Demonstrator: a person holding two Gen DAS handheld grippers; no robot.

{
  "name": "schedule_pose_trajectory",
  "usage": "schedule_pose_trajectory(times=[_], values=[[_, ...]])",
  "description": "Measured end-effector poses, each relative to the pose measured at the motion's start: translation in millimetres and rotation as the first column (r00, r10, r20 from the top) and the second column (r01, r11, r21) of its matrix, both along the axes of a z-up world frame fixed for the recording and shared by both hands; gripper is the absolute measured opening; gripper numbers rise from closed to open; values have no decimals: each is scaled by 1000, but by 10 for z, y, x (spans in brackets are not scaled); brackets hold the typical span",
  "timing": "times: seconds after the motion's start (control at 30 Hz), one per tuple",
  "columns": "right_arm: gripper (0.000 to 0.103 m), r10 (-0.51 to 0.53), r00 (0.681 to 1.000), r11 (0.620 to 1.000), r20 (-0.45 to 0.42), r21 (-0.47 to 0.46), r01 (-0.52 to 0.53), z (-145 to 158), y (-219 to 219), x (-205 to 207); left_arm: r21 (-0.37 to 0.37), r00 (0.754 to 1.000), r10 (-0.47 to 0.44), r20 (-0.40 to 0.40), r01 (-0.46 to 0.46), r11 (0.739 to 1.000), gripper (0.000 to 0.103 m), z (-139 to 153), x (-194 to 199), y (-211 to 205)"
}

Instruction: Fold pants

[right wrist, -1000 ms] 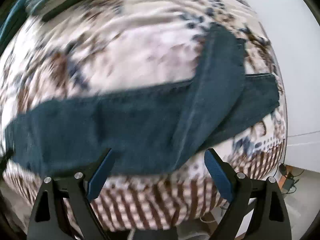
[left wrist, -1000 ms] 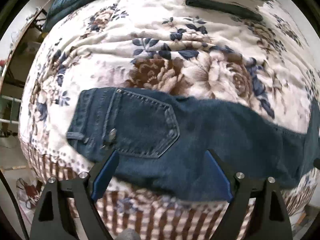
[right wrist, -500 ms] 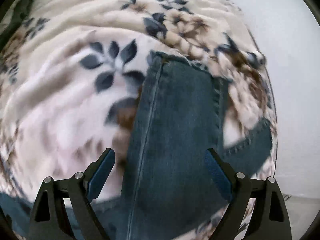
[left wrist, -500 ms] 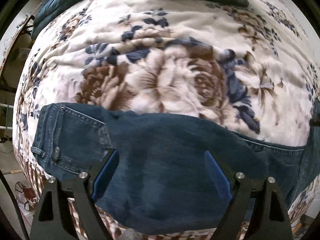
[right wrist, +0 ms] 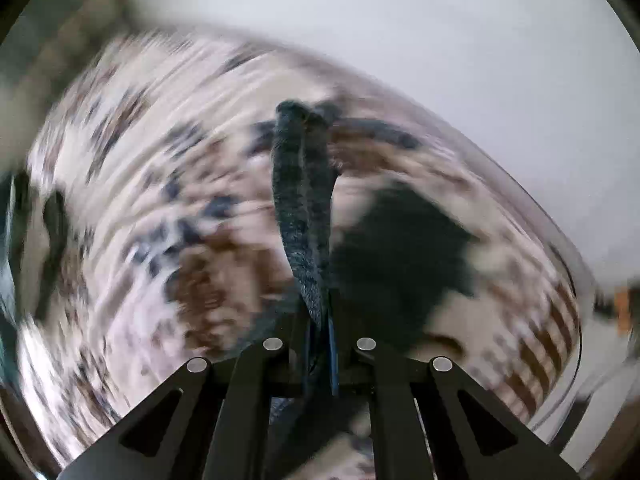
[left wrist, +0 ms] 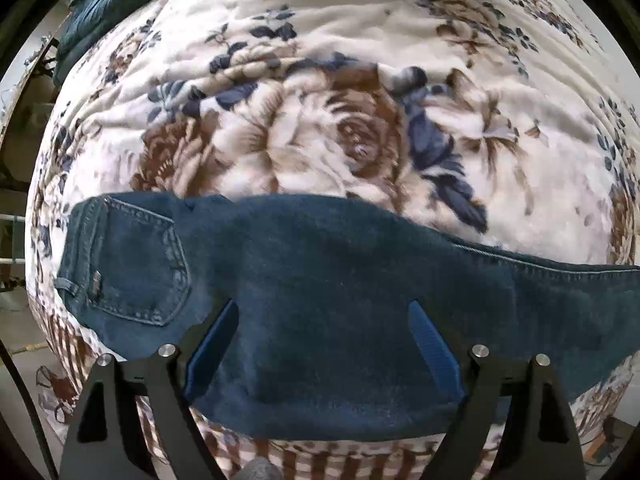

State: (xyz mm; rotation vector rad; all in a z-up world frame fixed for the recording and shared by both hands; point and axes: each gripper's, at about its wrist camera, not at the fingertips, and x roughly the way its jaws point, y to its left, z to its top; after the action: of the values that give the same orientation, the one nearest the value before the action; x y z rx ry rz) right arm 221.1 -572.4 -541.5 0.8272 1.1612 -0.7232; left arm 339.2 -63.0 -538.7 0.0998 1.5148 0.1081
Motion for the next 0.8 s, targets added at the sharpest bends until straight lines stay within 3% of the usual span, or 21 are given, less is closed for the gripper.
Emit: schedule_pose_trajectory(times=[0.07,0.17,0.27,0.3,0.33,0.4,0.47,0.5,0.53,0.57,0.67,0.73,0.8], values=[[11,-73,996,987,-43,138,79,-337,-151,-294,-1,1000,-2,-14,2,1000,86,-50,-32,-58],[22,-260,965,900,-16,358,248,-783,-331,-785,-2,999,-16,-28,16,1000,86,-102,-89,-157],[47,-341,938,859,64,427,283,-879,-409,-921,0,999,-37,-32,37,999,86,-123,-138,-275],[65,-348,935,859,64,420,292,-896,-452,-921,1,998,-44,-36,44,999,87,-132,-148,-317],[74,-347,935,864,76,414,287,-909,-479,-900,1,998,-53,-38,53,999,87,-139,-159,-367],[75,-313,948,873,51,408,267,-1010,-524,-827,0,997,-67,-37,67,998,86,-147,-170,-451],[67,-316,949,880,5,376,291,-1129,-586,-786,5,996,-82,-31,82,997,86,-143,-168,-545],[32,-317,948,885,18,364,289,-1130,-611,-776,4,996,-86,-26,86,996,87,-137,-157,-587],[5,-298,954,900,31,343,269,-1081,-607,-723,2,996,-89,-21,89,996,86,-120,-142,-629],[5,-241,969,933,49,285,218,-931,-585,-608,0,996,-92,-11,92,996,87,-95,-132,-661],[5,-120,973,973,197,216,77,-380,-456,-361,-1,993,-112,24,112,994,87,-10,-111,-774],[5,-63,948,982,311,190,3,-35,-432,-259,-1,992,-125,34,125,992,86,5,-111,-833],[5,-10,904,986,427,157,-63,303,-394,-146,-2,991,-132,34,132,991,87,-4,-118,-868]])
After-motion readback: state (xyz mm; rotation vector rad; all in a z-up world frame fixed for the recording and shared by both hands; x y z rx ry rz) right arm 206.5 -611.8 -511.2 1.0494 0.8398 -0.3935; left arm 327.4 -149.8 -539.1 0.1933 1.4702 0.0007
